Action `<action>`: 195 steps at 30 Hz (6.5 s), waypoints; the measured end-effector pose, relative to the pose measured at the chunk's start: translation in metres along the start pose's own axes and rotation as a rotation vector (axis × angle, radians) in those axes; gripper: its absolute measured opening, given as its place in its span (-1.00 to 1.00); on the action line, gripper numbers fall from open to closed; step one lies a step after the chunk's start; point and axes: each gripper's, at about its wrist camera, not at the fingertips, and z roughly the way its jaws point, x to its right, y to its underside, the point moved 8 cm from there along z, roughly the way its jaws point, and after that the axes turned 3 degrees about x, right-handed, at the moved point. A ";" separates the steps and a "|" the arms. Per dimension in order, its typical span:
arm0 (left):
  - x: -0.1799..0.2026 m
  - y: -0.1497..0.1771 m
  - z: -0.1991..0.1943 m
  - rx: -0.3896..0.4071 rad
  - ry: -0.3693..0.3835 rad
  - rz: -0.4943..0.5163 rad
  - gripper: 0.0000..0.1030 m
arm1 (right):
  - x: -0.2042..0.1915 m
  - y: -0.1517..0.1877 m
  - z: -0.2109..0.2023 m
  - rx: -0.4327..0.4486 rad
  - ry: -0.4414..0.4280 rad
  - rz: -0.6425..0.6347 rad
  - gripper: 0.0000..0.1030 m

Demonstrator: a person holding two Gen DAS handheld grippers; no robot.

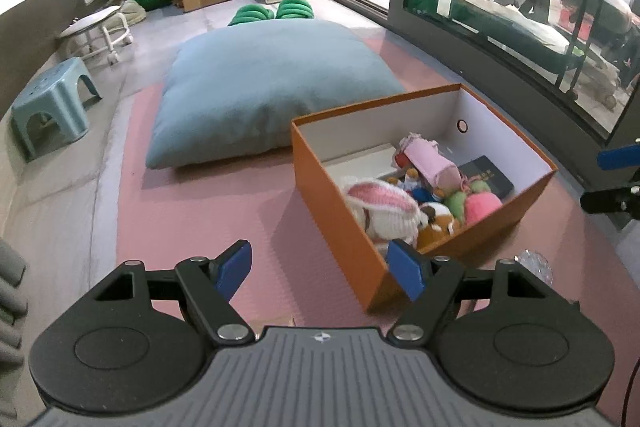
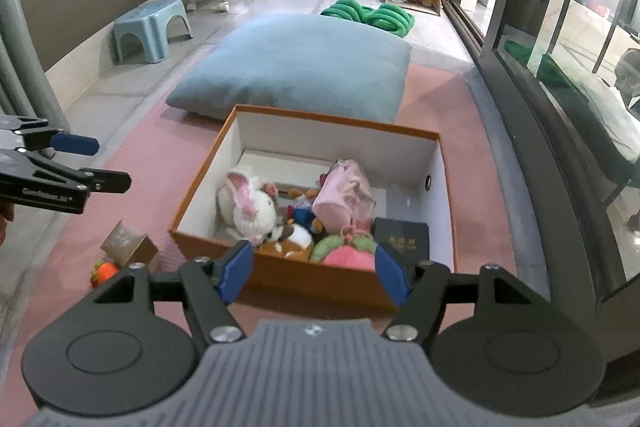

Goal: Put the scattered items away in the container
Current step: 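Withdraw both tools from the box toward the crocheted fruit and Vaseline tube, then grasp the crocheted orange fruit with the left tool while the right tool grasps the Vaseline tube, then carry the crocheted fruit and Vaseline tube toward the box with both tools, then open the left tool to drop the fruit while the right tool releases the tube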

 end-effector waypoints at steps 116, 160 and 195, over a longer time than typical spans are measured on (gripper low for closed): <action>0.007 0.156 -0.002 0.010 0.081 -0.279 0.14 | -0.026 0.305 -0.011 -0.487 0.067 0.047 0.03; 0.070 0.007 0.018 0.131 0.217 0.016 0.14 | 0.082 0.070 -0.028 -0.105 0.327 0.265 -0.05; 0.064 -0.058 0.160 -0.076 0.181 0.064 0.14 | 0.241 0.025 0.074 -0.163 0.592 0.449 -0.05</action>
